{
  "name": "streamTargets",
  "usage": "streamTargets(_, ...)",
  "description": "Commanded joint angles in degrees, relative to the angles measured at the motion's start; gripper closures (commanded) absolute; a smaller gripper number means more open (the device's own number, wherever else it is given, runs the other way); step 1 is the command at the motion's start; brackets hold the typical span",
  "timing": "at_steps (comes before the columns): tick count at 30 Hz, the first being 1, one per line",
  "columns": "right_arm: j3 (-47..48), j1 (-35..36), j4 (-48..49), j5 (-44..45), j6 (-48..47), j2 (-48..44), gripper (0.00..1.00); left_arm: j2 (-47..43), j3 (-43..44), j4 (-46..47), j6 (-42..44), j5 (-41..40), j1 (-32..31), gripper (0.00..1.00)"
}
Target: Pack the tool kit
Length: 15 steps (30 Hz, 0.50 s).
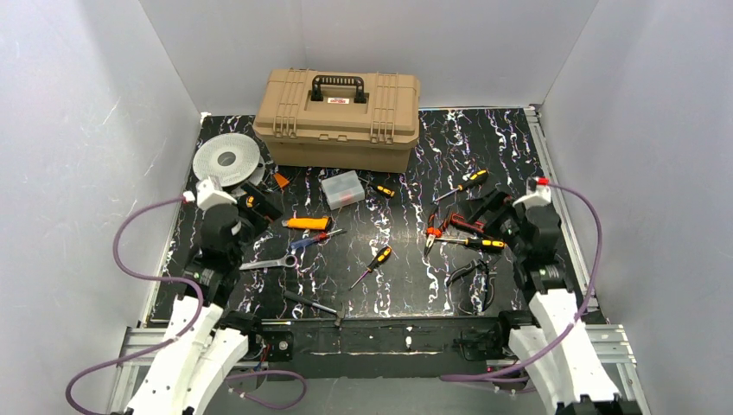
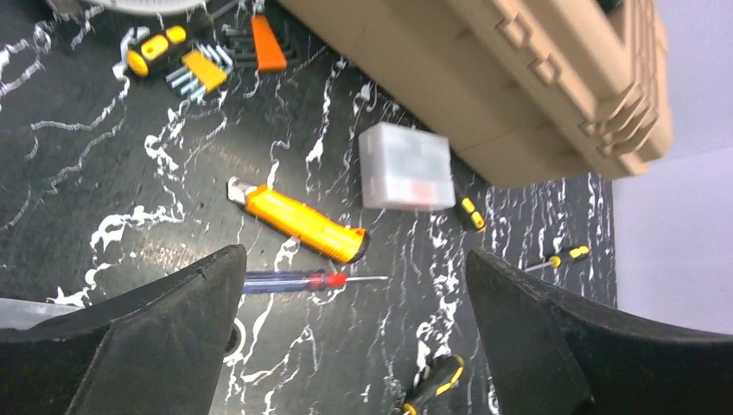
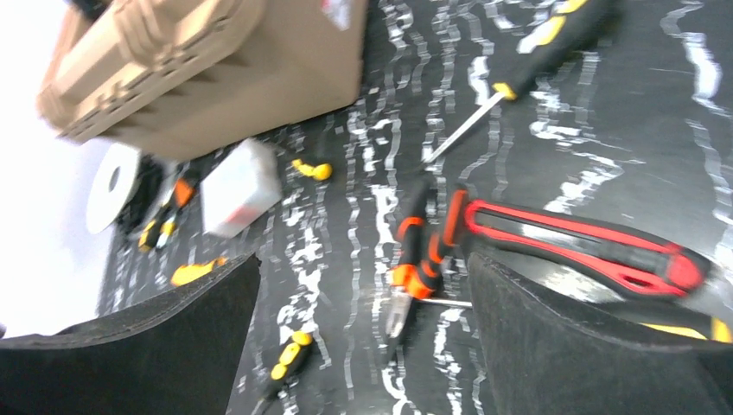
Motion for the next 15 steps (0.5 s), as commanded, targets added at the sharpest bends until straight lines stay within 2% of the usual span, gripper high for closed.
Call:
streamTargets(1,9.1,0.0,5.5,-15.8,2.6,11.0,0.05,8.3,11.9,-5.0,0.5,-4.6,0.2,0.0)
streamTargets(5,15.7,0.3,6.9,-20.9,4.8,20.7,0.05,16.1,18.7,-4.6,0.9,-2.2,1.4,0.0)
streamTargets(8,20.3,0.7,8.6,-24.0,7.8,26.9,0.04,21.3,21.9,-2.9,0.3,4.3,4.0,0.0)
streamTargets(12,29.1,1.1,7.1,-28.1,10.1,36.2,0.07,27.3,24.7,-1.1,-1.4,12.2,8.2,0.01)
streamTargets(15,33.1,1.2,10.1,-28.9,12.0,41.4,0.08,30.9,25.7,1.2,-2.9,18.2,11.5,0.0)
